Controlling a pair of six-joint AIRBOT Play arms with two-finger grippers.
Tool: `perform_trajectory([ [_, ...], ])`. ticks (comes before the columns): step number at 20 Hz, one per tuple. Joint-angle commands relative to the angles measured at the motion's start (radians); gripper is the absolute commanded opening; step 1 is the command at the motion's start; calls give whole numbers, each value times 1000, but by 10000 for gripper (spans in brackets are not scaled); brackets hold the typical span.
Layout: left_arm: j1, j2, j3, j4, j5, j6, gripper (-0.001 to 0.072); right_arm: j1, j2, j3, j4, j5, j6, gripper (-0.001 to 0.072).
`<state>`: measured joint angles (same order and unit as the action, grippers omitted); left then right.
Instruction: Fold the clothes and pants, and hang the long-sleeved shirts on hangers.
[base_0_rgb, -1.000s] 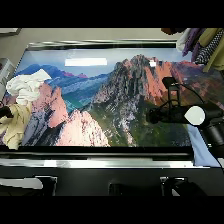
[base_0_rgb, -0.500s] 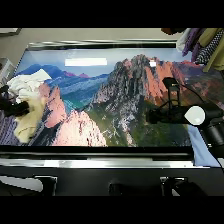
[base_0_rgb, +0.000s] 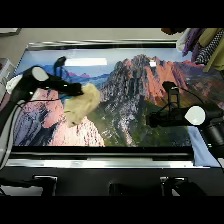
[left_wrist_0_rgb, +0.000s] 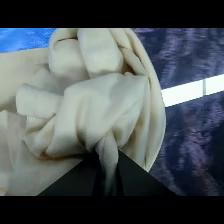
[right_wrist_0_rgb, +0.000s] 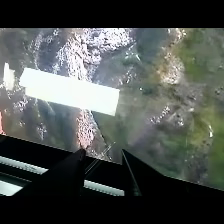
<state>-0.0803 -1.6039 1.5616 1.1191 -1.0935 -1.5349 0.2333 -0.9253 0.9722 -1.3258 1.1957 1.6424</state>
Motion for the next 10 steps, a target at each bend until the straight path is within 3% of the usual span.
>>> perform_trajectory([
  [1, -229, -14, 24, -20, 117, -127, 17, 1, 1, 1, -27, 30, 4, 289],
  [4, -362, -70, 24, -20, 135, -135, 17, 1, 1, 1, -111, 80, 21, 243],
  [7, -431, -145, 24, -20, 134, -154, 28, 1, 0, 1, -204, 82, 80, 245],
  [8, -426, -151, 24, -19, 134, -170, 165, 0, 0, 1, -222, 58, 117, 245],
  [9, -407, -144, 25, -20, 129, -172, 368, 0, -1, 1, -237, 22, 180, 258],
  [10, -373, -127, 36, -16, 101, -169, 501, 0, -5, 1, -255, -18, 243, 325],
])
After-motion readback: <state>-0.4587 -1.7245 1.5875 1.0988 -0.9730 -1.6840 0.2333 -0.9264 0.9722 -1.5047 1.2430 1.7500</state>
